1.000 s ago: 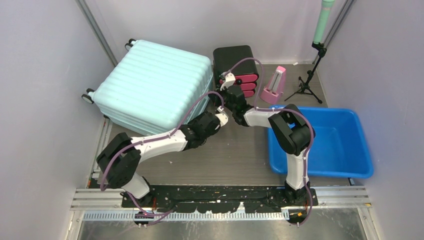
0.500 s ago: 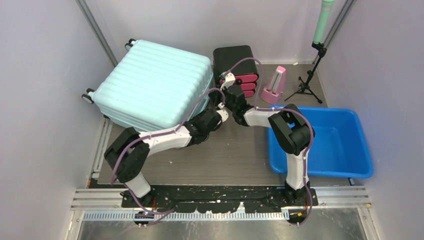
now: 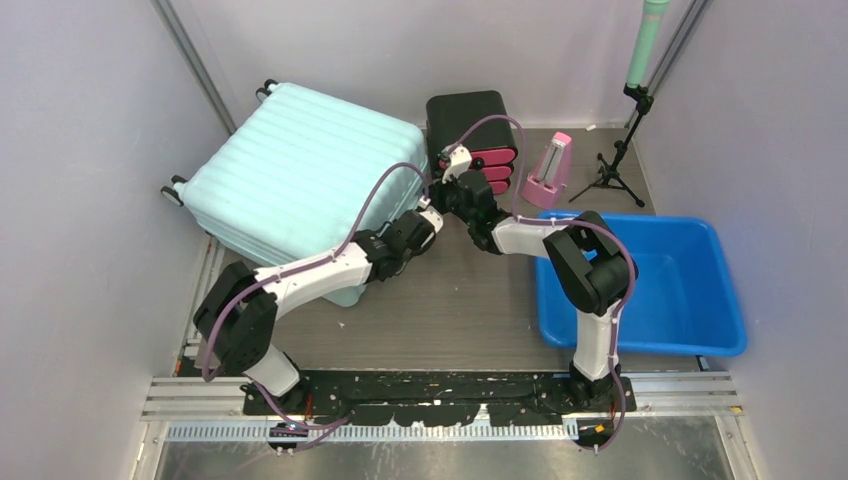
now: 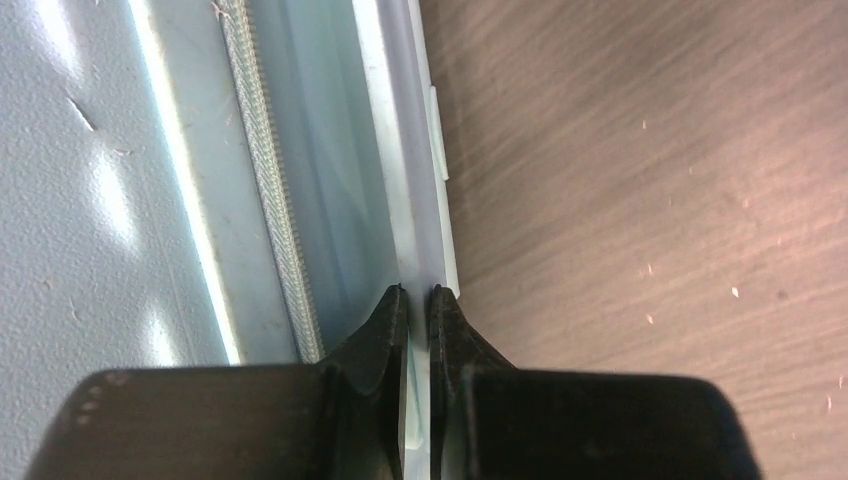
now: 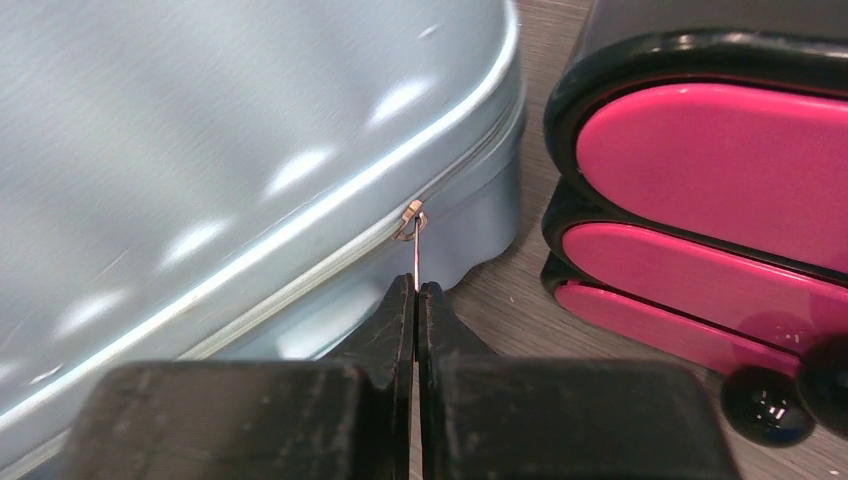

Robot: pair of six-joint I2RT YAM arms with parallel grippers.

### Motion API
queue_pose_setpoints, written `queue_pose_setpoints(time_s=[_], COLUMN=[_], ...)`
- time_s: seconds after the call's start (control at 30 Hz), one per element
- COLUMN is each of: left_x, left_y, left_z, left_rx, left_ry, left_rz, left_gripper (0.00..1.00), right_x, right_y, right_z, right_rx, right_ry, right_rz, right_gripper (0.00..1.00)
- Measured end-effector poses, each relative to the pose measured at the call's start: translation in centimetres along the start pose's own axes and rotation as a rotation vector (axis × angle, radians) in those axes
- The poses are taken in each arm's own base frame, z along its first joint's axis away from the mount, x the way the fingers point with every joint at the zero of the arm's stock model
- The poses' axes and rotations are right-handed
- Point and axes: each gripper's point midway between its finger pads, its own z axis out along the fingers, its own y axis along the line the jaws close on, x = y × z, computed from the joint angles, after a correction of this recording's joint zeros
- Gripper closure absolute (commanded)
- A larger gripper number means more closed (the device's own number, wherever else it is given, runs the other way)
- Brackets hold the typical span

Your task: Open, take out, and arrange the luggage

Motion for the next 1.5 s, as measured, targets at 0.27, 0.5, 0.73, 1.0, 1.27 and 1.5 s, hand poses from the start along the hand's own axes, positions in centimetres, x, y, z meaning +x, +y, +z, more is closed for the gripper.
queue_pose_setpoints(time_s=[0.27, 0.5, 0.73, 1.0, 1.27, 1.5], left_x=[2.7, 3.5, 4.6, 6.2, 5.6, -1.7], left_y=[-0.9, -1.9, -1.5, -1.2, -0.5, 5.5], left_z=[-2.4, -3.9, -5.5, -8.0, -11.4, -18.5], left_rx=[0.007, 0.039, 0.016, 0.029, 0.083, 0.057], left_ry=[0.059, 0.073, 0.057, 0.022, -0.032, -0.311], left_rz=[-0.023, -0.076, -0.235, -0.353, -0.454, -0.654], left_gripper=[1.0, 1.0, 1.0, 0.82, 0.47, 0.33], right_x=[0.2, 0.3, 0.2, 0.8, 0.5, 0.7], right_y=[-0.6, -0.9, -0.4, -0.2, -0.1, -0.1], right_z=[-1.0, -2.6, -3.5, -4.2, -5.9, -6.9], right_rx=[0.026, 0.047, 0.037, 0.03, 0.021, 0.022], right_ry=[0.013, 0.037, 0.042, 0.046, -0.004, -0.009], right_rz=[-0.004, -0.042, -0.07, -0.071, -0.038, -0.036], right_gripper=[1.0, 1.0, 1.0, 1.0, 1.0, 1.0])
